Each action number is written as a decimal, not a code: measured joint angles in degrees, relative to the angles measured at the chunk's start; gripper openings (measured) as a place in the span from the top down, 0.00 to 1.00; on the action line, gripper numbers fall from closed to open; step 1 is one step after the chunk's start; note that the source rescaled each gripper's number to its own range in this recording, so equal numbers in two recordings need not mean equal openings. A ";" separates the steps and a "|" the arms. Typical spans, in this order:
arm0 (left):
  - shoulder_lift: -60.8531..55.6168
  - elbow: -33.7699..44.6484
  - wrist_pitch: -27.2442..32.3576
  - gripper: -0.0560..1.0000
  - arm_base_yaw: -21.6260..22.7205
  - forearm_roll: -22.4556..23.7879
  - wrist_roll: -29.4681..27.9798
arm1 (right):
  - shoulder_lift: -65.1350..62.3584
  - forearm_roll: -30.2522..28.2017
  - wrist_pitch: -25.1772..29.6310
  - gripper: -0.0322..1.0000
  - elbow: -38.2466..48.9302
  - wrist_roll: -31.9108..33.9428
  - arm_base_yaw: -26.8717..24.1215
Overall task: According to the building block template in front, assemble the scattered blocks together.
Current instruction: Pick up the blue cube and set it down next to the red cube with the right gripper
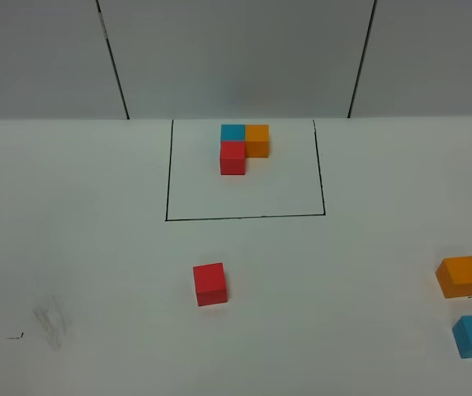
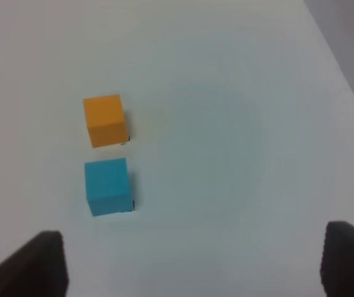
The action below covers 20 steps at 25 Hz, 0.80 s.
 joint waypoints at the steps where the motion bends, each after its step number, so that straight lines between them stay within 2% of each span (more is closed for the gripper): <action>1: 0.00 0.00 0.00 0.39 0.00 -0.06 0.00 | 0.00 0.00 0.00 0.30 0.00 0.00 0.00; 12: 0.00 0.00 0.00 0.39 0.00 -0.11 0.00 | 0.00 0.00 0.00 0.30 0.00 0.00 0.00; 20: 0.00 0.00 -0.05 0.39 0.00 -0.11 0.00 | 0.00 0.46 0.00 0.35 0.00 0.00 0.00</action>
